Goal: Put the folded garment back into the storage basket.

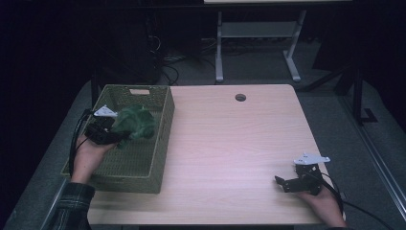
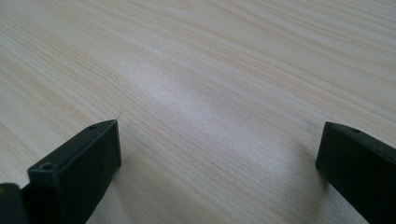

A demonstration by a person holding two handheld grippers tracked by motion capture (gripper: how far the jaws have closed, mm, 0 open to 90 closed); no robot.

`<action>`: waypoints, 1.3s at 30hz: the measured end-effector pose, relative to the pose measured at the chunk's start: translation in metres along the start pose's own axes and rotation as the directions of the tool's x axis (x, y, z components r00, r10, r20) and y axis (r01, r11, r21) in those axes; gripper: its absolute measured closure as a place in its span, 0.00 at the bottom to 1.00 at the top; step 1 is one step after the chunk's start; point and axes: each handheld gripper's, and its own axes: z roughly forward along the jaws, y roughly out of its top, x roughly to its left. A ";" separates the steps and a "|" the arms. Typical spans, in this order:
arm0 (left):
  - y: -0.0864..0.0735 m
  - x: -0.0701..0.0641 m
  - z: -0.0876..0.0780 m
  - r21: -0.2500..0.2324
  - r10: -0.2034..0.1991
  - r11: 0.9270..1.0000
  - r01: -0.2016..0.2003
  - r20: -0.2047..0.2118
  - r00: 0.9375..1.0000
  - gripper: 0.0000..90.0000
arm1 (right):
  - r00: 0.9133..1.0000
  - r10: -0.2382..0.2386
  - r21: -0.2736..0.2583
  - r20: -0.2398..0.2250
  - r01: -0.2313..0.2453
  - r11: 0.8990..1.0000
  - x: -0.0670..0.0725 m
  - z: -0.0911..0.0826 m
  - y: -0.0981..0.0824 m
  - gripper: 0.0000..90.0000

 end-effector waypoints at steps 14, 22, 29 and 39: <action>-0.018 0.011 0.034 0.125 -0.010 0.992 0.009 0.003 1.000 0.82 | 1.000 0.000 0.000 0.000 0.000 1.000 0.000 0.000 0.000 0.00; -0.020 0.012 0.041 0.169 -0.020 0.986 0.013 0.036 0.999 0.72 | 1.000 -0.001 0.000 0.000 0.001 1.000 0.000 0.000 0.000 0.00; -0.021 0.012 0.043 0.162 -0.024 0.986 0.021 0.011 1.000 0.49 | 1.000 -0.001 0.000 0.000 0.001 1.000 0.000 0.000 0.000 0.00; -0.015 0.009 0.024 0.088 -0.005 0.996 0.006 -0.014 1.000 0.29 | 1.000 -0.001 -0.001 0.000 0.001 1.000 0.000 0.000 0.000 0.00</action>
